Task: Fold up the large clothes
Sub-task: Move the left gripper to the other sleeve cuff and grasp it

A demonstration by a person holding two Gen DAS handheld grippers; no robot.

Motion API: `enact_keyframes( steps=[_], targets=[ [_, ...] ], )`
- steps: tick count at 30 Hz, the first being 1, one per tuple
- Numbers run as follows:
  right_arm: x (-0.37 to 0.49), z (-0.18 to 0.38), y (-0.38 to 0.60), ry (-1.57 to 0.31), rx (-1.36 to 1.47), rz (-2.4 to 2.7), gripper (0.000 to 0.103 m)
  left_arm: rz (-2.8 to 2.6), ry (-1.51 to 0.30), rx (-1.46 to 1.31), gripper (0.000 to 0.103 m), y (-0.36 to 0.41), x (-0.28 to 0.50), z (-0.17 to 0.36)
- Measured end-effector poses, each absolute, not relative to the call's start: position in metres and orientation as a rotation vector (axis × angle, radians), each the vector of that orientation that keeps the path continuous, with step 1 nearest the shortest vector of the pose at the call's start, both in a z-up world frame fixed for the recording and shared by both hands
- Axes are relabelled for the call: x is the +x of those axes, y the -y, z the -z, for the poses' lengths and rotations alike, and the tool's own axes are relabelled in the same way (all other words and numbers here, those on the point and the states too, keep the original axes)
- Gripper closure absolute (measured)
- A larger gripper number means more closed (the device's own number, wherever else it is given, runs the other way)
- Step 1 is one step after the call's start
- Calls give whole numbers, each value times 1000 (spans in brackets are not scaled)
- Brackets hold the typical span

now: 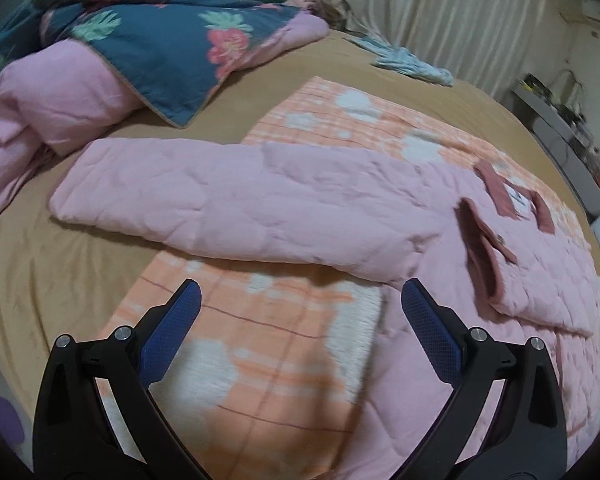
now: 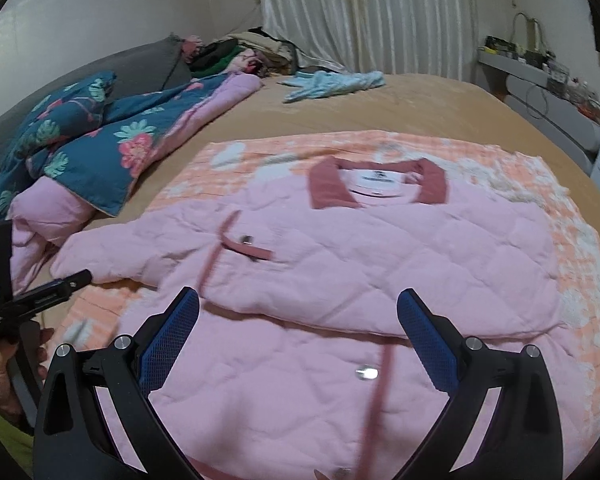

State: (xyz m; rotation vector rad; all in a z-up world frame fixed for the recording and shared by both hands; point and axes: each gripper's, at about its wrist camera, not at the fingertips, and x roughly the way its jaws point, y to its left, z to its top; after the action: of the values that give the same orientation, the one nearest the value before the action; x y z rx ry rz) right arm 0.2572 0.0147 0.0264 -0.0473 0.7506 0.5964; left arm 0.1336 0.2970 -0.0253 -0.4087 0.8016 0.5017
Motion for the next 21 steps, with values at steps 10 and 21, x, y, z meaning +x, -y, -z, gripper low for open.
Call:
enact_keyframes(
  steps=[10, 21],
  targets=[
    [238, -35, -96, -717, -157, -696, 4, -670, -753, -504, 9, -350, 114, 35],
    [235, -18, -171, -735, -233, -790, 4, -778, -726, -674, 9, -401, 106, 59]
  ],
)
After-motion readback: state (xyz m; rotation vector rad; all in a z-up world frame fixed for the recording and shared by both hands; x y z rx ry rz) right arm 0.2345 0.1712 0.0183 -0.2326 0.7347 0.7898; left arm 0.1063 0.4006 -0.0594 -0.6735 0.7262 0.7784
